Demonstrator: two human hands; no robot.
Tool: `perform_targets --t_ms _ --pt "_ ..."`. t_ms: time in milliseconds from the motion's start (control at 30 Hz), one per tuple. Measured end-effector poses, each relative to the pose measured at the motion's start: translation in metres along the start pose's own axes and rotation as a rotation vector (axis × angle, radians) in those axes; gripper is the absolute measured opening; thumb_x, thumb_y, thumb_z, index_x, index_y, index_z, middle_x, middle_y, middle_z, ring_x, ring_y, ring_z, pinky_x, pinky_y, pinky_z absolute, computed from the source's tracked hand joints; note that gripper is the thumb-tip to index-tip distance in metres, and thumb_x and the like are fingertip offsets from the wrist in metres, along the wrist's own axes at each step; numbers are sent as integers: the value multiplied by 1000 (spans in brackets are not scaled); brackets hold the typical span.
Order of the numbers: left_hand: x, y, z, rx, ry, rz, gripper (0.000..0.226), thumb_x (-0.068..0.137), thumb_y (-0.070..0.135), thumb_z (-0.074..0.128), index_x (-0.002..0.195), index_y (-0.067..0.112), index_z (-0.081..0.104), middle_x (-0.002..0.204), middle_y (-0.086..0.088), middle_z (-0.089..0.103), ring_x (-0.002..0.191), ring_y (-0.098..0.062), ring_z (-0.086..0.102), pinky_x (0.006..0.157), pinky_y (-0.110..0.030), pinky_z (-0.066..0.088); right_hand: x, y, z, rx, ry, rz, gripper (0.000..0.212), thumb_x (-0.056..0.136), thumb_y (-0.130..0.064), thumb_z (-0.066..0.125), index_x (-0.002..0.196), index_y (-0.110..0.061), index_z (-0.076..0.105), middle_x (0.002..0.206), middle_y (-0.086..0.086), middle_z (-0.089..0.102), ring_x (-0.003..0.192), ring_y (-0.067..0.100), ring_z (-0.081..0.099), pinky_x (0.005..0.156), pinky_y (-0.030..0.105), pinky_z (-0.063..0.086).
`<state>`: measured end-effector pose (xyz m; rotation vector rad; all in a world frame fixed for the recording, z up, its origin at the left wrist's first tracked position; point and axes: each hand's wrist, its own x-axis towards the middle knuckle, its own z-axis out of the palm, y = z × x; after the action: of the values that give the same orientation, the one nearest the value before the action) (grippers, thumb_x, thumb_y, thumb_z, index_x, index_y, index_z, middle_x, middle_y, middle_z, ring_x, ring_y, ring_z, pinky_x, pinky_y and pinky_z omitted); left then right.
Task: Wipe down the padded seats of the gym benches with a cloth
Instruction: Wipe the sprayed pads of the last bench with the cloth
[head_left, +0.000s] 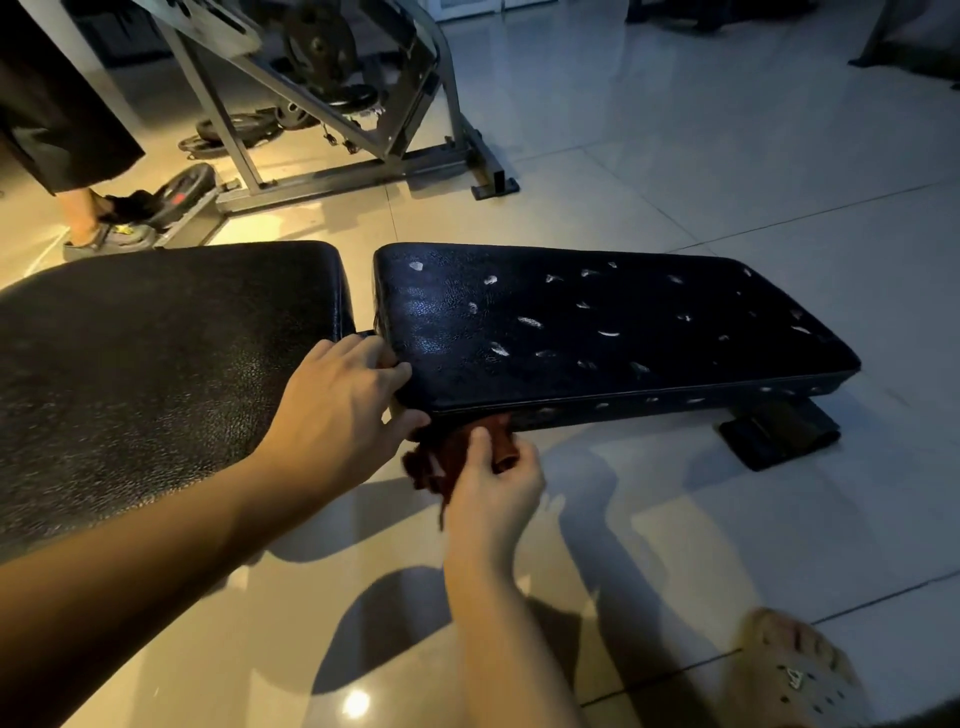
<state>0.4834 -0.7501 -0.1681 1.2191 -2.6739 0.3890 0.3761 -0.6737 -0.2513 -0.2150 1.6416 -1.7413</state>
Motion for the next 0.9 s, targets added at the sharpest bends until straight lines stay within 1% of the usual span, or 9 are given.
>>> perform_targets --t_ms 67,133,233,267,433,500,600,733,900 --pt "0 1 -2 6 2 6 58 82 60 50 102 12 76 101 -7 66 94 -31 62 78 -43 49 -19 4 8 -57 -84 -34 16 99 -20 64 113 -12 66 104 1 70 95 12 69 69 8 53" --pt "-1 2 -3 7 2 -2 54 83 57 55 103 12 76 101 -7 67 95 -30 62 78 -43 49 4 1 -3 -43 23 -40 15 98 -19 65 110 -10 65 102 4 70 94 17 69 68 9 52" --pt "-2 5 -2 8 -18 -30 42 83 46 75 106 10 75 104 -8 66 95 -31 61 80 -45 49 66 -6 -35 -19 266 29 9 98 -20 65 102 -12 61 99 6 69 94 26 70 81 36 60" --pt "-3 6 -1 5 -22 -34 43 80 45 77 105 9 75 103 -9 66 94 -31 61 79 -45 50 74 -7 -40 -9 282 25 8 99 -20 64 101 -15 58 97 4 68 94 26 70 80 37 59" --pt "0 5 1 16 9 -14 44 76 45 83 99 9 76 97 -8 65 89 -33 61 75 -44 48 -4 7 0 -84 -9 -141 8 98 -20 66 105 -19 62 94 -11 65 94 11 69 76 10 49" --pt "0 3 0 20 26 -3 43 80 49 78 98 10 76 98 -7 65 90 -32 62 75 -43 47 -20 8 5 -74 -101 -155 9 97 -18 67 105 -19 64 93 -13 67 91 5 69 74 8 50" --pt "0 4 -1 10 20 1 44 83 50 71 99 8 76 98 -8 66 89 -31 61 73 -43 48 38 -1 -22 -51 135 -100 10 98 -19 65 106 -15 62 101 0 68 94 18 69 77 25 57" --pt "-1 7 2 6 9 -15 44 77 45 79 99 8 75 99 -9 66 88 -32 61 73 -44 49 62 -7 -38 -41 251 -80 13 100 -18 61 112 -13 59 106 1 66 101 20 68 69 15 49" --pt "0 3 2 7 33 -12 45 79 51 73 97 9 75 98 -7 66 88 -31 60 73 -43 47 -20 18 1 -182 -171 -268 14 97 -21 66 111 -20 62 105 -10 66 101 2 64 83 12 52"
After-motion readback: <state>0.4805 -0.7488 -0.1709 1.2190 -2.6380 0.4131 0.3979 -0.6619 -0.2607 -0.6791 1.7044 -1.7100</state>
